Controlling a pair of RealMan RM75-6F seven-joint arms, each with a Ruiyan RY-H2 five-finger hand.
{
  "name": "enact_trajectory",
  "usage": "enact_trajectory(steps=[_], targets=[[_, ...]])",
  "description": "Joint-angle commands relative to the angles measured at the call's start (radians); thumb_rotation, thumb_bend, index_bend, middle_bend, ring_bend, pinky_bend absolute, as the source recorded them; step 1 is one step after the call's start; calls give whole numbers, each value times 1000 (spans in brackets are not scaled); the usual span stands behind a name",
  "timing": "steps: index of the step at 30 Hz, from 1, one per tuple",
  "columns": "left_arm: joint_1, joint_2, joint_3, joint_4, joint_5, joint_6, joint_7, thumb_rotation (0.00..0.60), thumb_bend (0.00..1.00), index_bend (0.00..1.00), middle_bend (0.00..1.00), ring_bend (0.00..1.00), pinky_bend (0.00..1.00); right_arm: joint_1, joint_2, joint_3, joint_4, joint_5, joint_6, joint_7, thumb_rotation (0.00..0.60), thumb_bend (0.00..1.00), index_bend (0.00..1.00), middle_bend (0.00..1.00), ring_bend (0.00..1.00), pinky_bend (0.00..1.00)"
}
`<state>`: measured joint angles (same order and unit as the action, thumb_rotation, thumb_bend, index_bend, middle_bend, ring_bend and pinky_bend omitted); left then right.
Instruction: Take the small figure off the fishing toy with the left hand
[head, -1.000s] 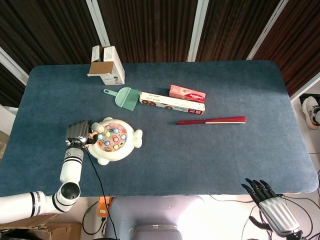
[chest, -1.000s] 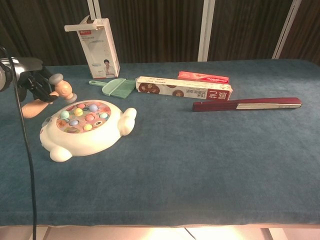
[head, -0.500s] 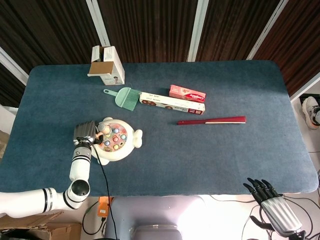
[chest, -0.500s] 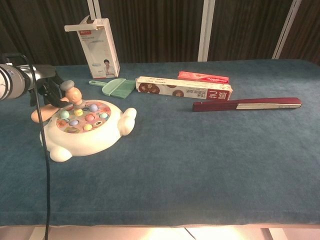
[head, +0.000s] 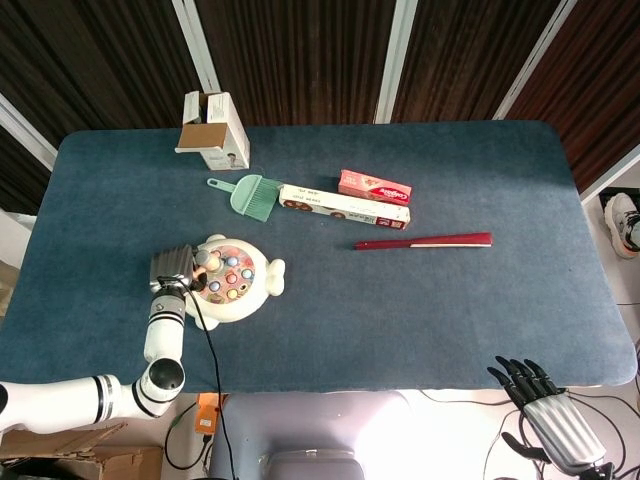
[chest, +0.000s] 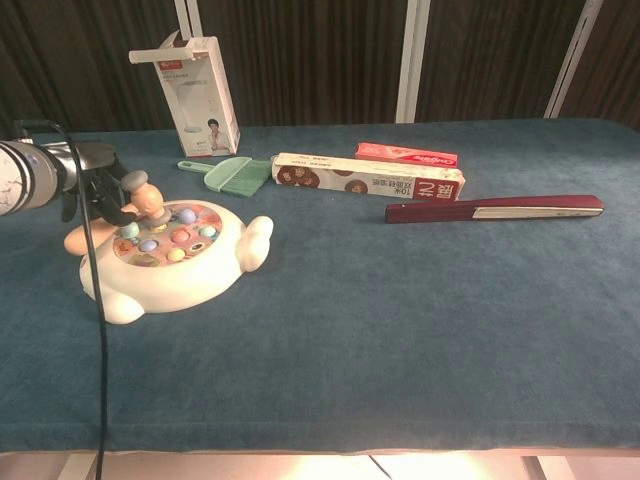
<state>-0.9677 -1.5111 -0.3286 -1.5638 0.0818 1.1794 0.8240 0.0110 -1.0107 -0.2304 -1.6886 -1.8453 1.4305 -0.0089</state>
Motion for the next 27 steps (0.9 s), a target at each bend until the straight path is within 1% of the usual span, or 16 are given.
enact_trajectory(steps=[1, 2, 3, 4, 7, 9, 12, 16, 19, 24, 27], targets=[[2, 7, -7, -16, 9, 5, -7, 600, 694, 770, 648, 658, 733, -1, 0, 0, 0, 1, 0, -1, 600, 180, 0, 0, 0, 14], [5, 19, -14, -39, 21, 14, -16, 600, 693, 770, 648, 658, 733, -1, -1, 0, 0, 1, 0, -2, 600, 180, 0, 0, 0, 14], [18, 55, -23, -100, 49, 45, -30, 600, 690, 770, 648, 658, 733, -2, -2, -1, 1, 0, -2, -6, 600, 180, 0, 0, 0, 14], [41, 96, -23, -172, 73, 74, -47, 600, 688, 770, 648, 658, 733, -2, -3, -1, 0, 0, -4, -10, 600, 180, 0, 0, 0, 14], [89, 175, -7, -272, 112, 99, -74, 600, 682, 770, 648, 660, 733, -1, -6, -2, -3, -1, -10, -18, 600, 180, 0, 0, 0, 14], [122, 219, 7, -311, 129, 100, -97, 600, 681, 770, 647, 661, 733, -1, -7, -3, -4, -2, -13, -23, 600, 180, 0, 0, 0, 14], [185, 286, 48, -348, 168, 88, -142, 600, 676, 770, 646, 661, 733, -1, -8, -3, -5, -3, -13, -26, 600, 180, 0, 0, 0, 14], [276, 338, 114, -331, 273, 42, -242, 600, 665, 770, 644, 660, 733, 0, -12, -2, -7, -1, -20, -36, 600, 179, 0, 0, 0, 14], [341, 354, 169, -281, 362, -13, -326, 600, 654, 770, 643, 652, 732, 1, -15, -4, -10, -2, -28, -46, 600, 180, 0, 0, 0, 14], [410, 320, 221, -174, 470, -60, -431, 600, 622, 770, 638, 640, 731, 0, -17, -3, -12, -3, -26, -52, 600, 180, 0, 0, 0, 14], [436, 292, 228, -105, 511, -94, -495, 600, 596, 770, 638, 632, 731, -1, -17, -1, -12, 0, -23, -53, 600, 180, 0, 0, 0, 14]])
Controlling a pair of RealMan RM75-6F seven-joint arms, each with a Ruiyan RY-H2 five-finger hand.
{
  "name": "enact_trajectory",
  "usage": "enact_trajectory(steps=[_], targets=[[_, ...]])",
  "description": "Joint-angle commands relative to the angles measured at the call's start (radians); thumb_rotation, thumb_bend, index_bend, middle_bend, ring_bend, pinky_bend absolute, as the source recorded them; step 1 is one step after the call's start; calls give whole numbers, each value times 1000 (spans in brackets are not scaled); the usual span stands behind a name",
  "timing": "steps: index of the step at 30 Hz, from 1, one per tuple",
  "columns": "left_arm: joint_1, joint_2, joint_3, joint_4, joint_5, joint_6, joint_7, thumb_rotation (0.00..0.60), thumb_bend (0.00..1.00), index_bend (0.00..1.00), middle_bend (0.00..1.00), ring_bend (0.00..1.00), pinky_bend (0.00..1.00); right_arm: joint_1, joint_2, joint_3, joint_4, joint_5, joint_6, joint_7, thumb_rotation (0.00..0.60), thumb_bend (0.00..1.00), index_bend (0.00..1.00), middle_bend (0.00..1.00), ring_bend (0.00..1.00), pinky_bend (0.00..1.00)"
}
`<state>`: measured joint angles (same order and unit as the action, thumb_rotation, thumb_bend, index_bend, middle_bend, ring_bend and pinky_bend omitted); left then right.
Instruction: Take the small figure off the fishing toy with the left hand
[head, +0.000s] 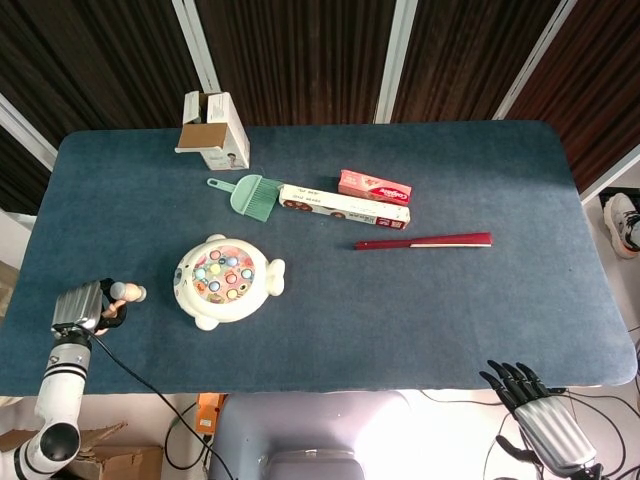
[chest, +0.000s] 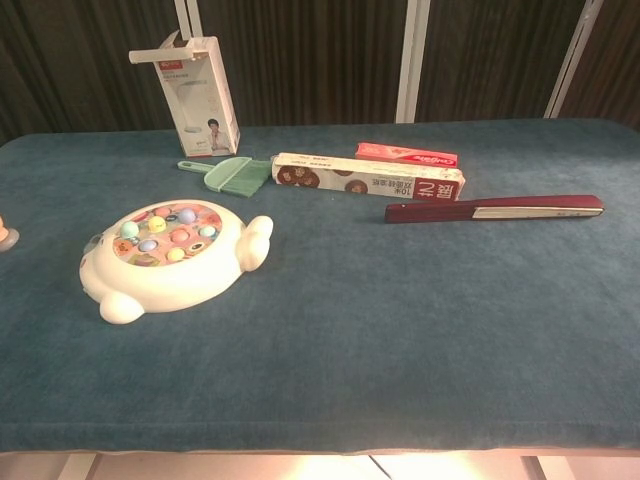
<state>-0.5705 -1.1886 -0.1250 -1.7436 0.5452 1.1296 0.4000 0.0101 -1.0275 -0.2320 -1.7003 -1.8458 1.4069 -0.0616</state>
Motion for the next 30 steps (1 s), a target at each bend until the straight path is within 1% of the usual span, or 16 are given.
enact_trajectory(steps=[1, 4, 7, 13, 18, 21, 26, 30], targets=[[44, -42, 26, 99, 58, -54, -87, 600, 593, 770, 638, 631, 731, 0, -1, 0, -1, 0, 0, -1, 600, 180, 0, 0, 0, 14], [54, -91, 31, 183, 105, -78, -120, 600, 592, 770, 638, 631, 731, -1, -2, 0, -1, -3, 2, -3, 600, 180, 0, 0, 0, 14], [60, -132, 40, 237, 142, -95, -134, 600, 591, 770, 638, 631, 730, -4, -1, 2, 0, 1, 8, -1, 600, 180, 0, 0, 0, 14], [66, -188, 52, 328, 175, -126, -132, 600, 574, 770, 638, 626, 723, -4, 2, 5, 2, 7, 12, 5, 600, 179, 0, 0, 0, 14], [67, -190, 36, 360, 155, -176, -151, 600, 556, 769, 638, 586, 675, 0, 2, 7, 1, 11, 4, 4, 600, 180, 0, 0, 0, 14], [67, -187, 23, 371, 152, -193, -163, 600, 553, 762, 637, 578, 671, -1, 2, 8, 0, 12, 4, 3, 600, 180, 0, 0, 0, 14], [65, -178, 23, 381, 148, -223, -157, 600, 535, 749, 616, 552, 648, -2, 2, 9, -2, 14, 5, 2, 600, 180, 0, 0, 0, 14], [68, -171, 25, 377, 155, -236, -158, 600, 513, 713, 590, 524, 625, -2, 1, 8, -2, 13, 5, 1, 600, 180, 0, 0, 0, 14]])
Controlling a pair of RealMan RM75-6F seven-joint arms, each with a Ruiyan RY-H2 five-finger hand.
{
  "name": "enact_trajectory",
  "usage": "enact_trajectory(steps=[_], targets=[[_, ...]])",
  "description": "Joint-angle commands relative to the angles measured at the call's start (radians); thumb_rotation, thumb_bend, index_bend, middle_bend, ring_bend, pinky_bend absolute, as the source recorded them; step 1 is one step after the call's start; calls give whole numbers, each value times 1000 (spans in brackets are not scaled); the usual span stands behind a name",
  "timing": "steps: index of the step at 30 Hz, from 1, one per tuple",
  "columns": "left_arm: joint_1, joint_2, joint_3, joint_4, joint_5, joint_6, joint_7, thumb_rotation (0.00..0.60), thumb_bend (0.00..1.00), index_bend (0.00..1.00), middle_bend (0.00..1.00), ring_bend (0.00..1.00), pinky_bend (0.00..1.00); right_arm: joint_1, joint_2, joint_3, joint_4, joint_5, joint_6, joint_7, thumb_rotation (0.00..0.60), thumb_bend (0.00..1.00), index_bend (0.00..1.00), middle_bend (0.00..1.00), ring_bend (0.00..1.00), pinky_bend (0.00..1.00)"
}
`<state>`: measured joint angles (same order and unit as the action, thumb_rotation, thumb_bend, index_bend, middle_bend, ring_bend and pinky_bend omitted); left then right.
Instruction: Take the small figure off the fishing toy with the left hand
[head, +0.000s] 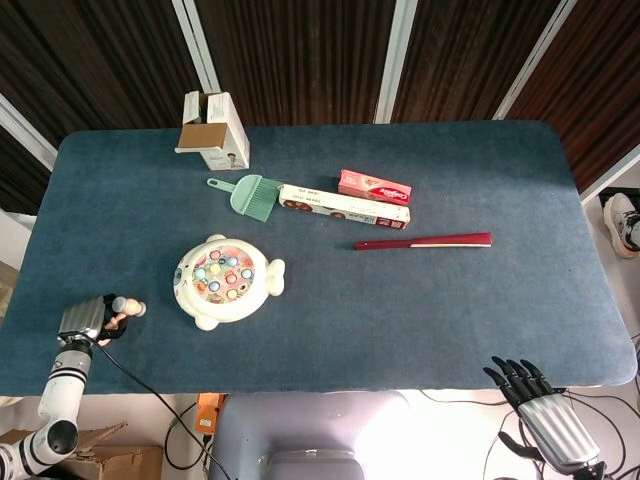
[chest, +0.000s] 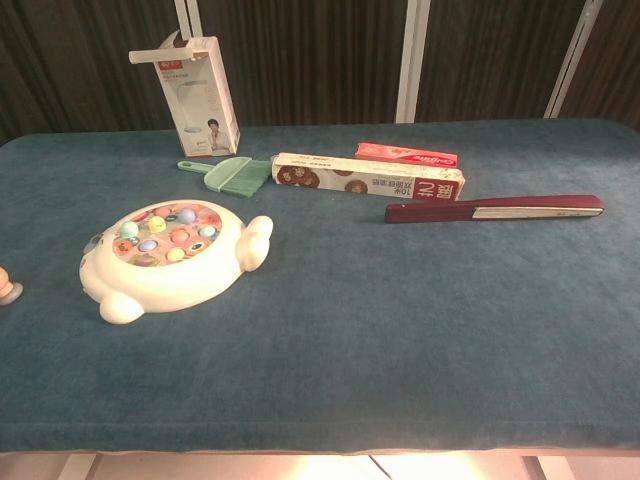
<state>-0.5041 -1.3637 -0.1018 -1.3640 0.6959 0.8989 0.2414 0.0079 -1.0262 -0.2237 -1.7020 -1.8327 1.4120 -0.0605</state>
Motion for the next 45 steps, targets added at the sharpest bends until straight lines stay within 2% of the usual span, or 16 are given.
enact_trajectory(steps=[1, 8, 22, 26, 45], targets=[[1, 5, 3, -3, 6, -7, 3, 600, 496, 704, 586, 519, 620, 1, 0, 0, 0, 0, -1, -1, 600, 180, 0, 0, 0, 14], [-1, 4, -2, 8, 10, -24, 3, 600, 430, 634, 572, 510, 620, -2, 1, 0, 0, -2, 5, 2, 600, 180, 0, 0, 0, 14], [-4, 4, -5, 16, 5, -39, 7, 600, 353, 600, 545, 475, 589, -1, -1, 1, 0, 0, 0, -2, 600, 180, 0, 0, 0, 14], [-4, 8, -6, 16, 6, -46, 5, 600, 315, 561, 533, 457, 535, -1, -1, 1, -1, 1, 0, -2, 600, 179, 0, 0, 0, 14], [-7, 8, -7, 19, -1, -47, 19, 600, 206, 476, 516, 439, 517, -1, -2, 1, -1, 1, -1, -3, 600, 180, 0, 0, 0, 14]])
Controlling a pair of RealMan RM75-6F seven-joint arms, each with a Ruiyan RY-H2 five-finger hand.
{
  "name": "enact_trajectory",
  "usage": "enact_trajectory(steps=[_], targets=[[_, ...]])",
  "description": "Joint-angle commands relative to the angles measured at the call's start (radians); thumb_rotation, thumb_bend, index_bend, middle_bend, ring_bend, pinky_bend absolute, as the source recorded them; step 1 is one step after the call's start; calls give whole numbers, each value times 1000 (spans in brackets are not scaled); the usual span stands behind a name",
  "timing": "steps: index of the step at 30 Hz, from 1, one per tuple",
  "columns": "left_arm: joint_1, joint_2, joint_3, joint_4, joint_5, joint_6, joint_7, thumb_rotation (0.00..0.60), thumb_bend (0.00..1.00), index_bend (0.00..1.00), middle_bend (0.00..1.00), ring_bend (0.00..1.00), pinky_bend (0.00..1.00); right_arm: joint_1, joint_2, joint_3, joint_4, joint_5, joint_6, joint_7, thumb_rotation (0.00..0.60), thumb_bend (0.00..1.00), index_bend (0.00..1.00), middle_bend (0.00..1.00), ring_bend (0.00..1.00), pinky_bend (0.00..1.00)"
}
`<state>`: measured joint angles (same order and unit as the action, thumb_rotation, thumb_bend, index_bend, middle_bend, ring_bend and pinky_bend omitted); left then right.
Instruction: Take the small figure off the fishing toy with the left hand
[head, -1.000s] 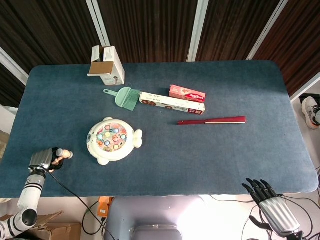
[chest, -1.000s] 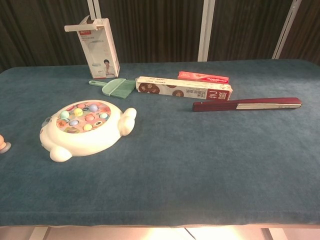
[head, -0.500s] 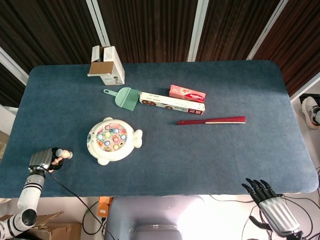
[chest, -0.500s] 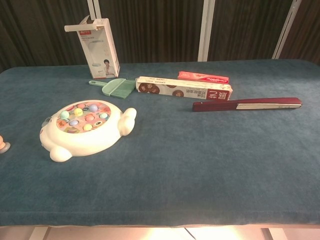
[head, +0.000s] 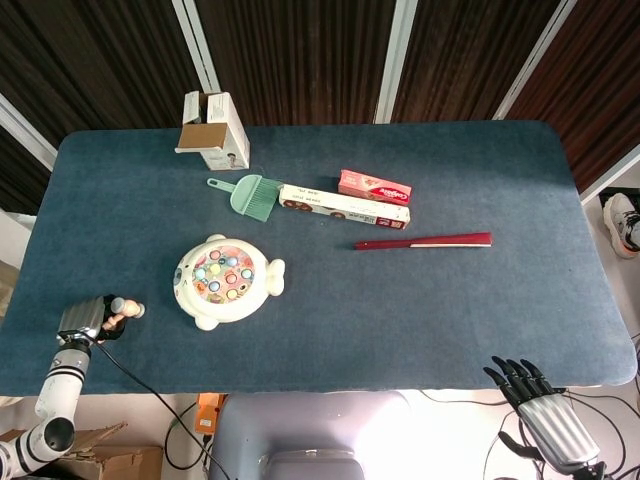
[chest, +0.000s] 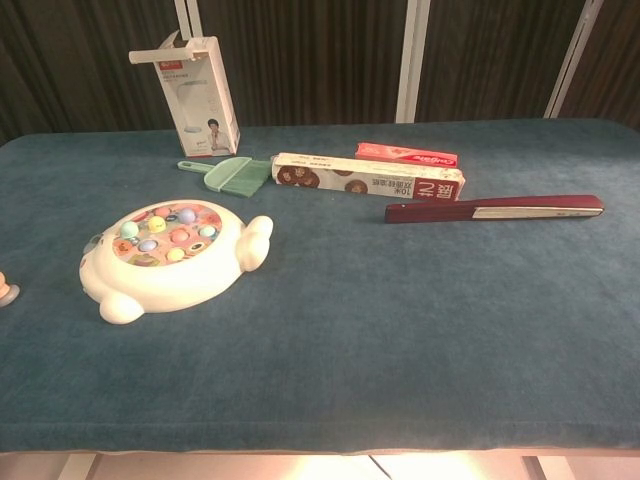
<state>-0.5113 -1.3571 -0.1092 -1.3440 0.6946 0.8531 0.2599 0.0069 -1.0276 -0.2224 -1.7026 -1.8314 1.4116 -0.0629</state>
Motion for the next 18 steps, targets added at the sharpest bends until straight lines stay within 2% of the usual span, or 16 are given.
enact_trajectory(steps=[1, 9, 18], targets=[[0, 4, 1, -2, -1, -3, 3, 600, 190, 475, 515, 439, 517, 1, -1, 0, 0, 0, -2, -2, 600, 180, 0, 0, 0, 14], [-2, 5, 3, -5, 1, -3, 6, 600, 124, 472, 515, 439, 517, 0, -1, -1, -2, 0, -3, -4, 600, 180, 0, 0, 0, 14], [-8, 9, 6, 1, -3, -19, 9, 600, 72, 419, 493, 409, 487, 0, -1, -1, -2, 1, -3, -4, 600, 179, 0, 0, 0, 14]])
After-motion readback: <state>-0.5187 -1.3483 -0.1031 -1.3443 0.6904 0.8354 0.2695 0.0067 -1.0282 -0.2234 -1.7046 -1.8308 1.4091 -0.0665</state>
